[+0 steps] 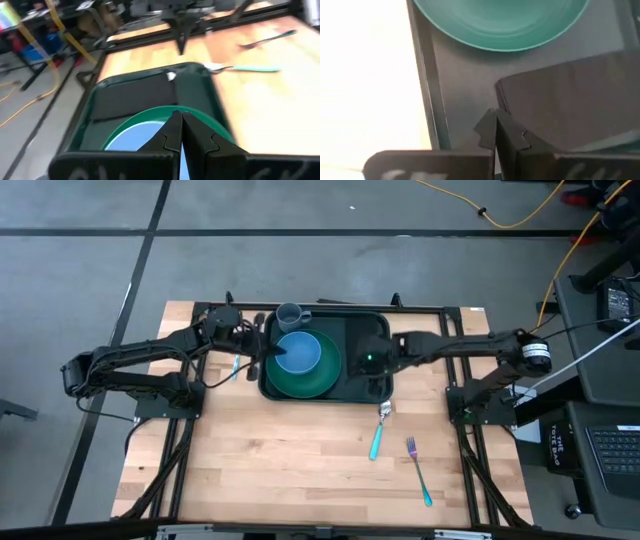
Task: Set up tray
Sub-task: Put the blue fork on the black table napkin on the black tray
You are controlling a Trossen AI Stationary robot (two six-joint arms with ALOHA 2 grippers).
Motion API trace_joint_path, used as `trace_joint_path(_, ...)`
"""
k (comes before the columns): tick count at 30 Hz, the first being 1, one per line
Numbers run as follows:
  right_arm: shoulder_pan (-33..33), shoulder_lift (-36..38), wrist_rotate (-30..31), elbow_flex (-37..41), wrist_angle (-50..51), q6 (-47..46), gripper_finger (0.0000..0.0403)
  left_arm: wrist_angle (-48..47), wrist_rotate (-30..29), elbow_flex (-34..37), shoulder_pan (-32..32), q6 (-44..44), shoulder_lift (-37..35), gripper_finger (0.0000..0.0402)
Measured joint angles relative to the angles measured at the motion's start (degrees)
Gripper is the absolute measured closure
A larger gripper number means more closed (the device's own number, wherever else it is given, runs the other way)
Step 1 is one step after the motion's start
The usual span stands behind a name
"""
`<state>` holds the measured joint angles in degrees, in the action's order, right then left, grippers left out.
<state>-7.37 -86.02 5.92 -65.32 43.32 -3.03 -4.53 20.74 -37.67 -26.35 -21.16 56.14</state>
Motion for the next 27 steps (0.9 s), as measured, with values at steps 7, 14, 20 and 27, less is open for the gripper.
trace_joint_path(7,9.5,0.0,4.6,0.0,0.4,-16.7,0.0395,0.0,5.0,0.0,0.0,-0.6,0.0,0.0398)
trace_joint_path(14,16.9,0.0,4.9,0.0,3.0,-31.6,0.0399,0.9,4.9,0.0,1.8,-2.4,0.0,0.0398)
trace_joint_path(20,22.5,0.0,5.1,0.0,6.9,-44.1,0.04,1.8,4.9,0.0,4.9,-5.2,0.0,0.0398)
trace_joint_path(27,29.5,-0.1,5.1,-0.7,11.5,-57.4,0.0401,14.8,7.9,6.0,6.3,-1.2,0.0,0.0398)
